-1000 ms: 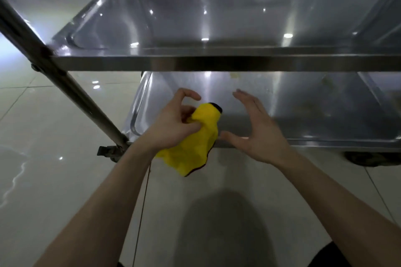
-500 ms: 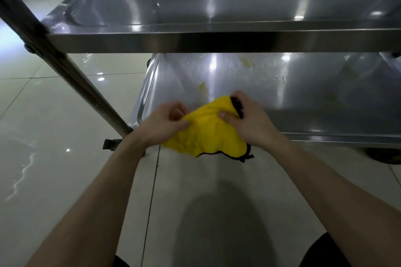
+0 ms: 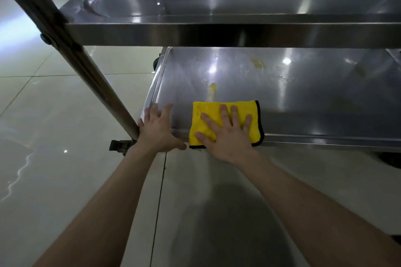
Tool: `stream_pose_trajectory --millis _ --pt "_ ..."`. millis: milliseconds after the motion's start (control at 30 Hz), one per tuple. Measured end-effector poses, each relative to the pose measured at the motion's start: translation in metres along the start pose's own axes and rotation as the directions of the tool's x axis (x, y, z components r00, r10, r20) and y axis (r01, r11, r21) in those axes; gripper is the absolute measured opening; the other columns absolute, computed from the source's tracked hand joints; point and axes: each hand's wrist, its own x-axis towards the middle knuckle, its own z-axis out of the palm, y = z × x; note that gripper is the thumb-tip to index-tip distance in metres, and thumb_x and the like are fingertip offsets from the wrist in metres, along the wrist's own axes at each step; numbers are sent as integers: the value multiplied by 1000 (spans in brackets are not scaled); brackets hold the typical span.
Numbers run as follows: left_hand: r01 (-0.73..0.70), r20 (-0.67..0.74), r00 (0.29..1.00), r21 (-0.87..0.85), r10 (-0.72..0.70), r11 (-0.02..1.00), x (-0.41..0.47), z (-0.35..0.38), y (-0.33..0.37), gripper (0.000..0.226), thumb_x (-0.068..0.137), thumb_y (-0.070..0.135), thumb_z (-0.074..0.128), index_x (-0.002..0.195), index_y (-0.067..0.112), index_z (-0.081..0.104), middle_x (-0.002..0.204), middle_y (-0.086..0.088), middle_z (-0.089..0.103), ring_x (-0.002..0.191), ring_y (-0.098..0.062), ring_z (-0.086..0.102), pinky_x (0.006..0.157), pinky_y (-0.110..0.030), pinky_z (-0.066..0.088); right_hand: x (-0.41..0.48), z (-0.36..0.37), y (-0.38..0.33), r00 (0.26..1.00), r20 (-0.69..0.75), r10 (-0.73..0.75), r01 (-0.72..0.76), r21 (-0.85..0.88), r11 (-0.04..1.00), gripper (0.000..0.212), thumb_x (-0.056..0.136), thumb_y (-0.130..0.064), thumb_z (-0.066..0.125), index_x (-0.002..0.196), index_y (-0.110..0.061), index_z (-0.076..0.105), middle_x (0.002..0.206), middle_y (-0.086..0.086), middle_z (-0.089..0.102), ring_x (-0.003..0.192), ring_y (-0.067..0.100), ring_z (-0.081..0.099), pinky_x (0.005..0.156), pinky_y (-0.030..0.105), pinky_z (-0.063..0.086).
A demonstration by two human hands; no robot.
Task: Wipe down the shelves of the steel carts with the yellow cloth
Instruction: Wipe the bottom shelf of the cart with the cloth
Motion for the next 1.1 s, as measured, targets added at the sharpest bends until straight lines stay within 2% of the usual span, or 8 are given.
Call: stream_pose_trajectory --millis 67,167,333,433,667,900,1000,1100 --pt "54 82 995 53 -58 997 14 -8 3 166 50 62 104 170 36 -9 178 -16 -14 164 -46 -13 128 -75 5 0 13 1 1000 -21 14 -14 -40 999 85 90 -93 5 167 -55 7 180 11 -5 164 44 -12 119 79 -9" --pt "142 191 971 26 -145 989 29 -21 6 183 39 65 105 167 38 -22 176 -18 -25 163 -49 -16 126 -77 15 -3 20 6 997 -78 4 -9 -64 998 86 92 -93 3 167 -54 10 180 12 1 164 44 -6 119 80 -6" --pt "129 176 975 47 -135 991 8 -16 2 182 32 74 101 170 34 -11 177 -20 -6 161 -53 9 123 -71 33 -29 27 9 992 -125 -25 15 -79 997 82 96 -90 8 167 -52 16 180 12 5 165 43 -3 121 79 -3" --pt "112 191 975 17 -113 994 -18 -14 5 177 36 72 102 170 29 -5 173 -23 6 157 -53 22 119 -69 40 -58 30 17 988 -144 -54 42 -82 996 80 97 -89 12 167 -52 18 180 11 6 166 41 -2 122 79 -1" --pt "103 171 979 55 -111 993 -60 7 16 180 43 73 101 170 24 -16 175 -24 -1 159 -51 18 123 -65 35 -83 31 23 994 -112 12 -20 -71 997 79 93 -88 2 165 -59 13 181 8 1 165 40 -7 121 79 -5" --pt "72 144 987 34 -76 997 -63 12 14 176 44 71 101 171 22 -10 176 -25 8 159 -51 21 125 -64 34 24 17 40 998 -22 62 -63 -36 997 87 81 -99 4 160 -65 0 180 3 -13 164 40 -16 115 82 -16" --pt "56 116 992 23 -58 998 -61 12 12 172 42 71 101 171 21 -1 172 -25 20 156 -49 27 123 -62 38 96 2 26 996 22 81 -80 -46 996 88 82 -100 10 161 -64 -6 180 6 -15 163 43 -18 111 84 -17" --pt "47 92 995 6 -47 999 -59 13 12 169 41 69 103 170 23 3 170 -22 27 155 -46 31 120 -61 40 122 -4 12 995 54 86 -83 -56 995 86 85 -98 13 161 -64 -6 179 7 -15 162 44 -19 111 84 -18"
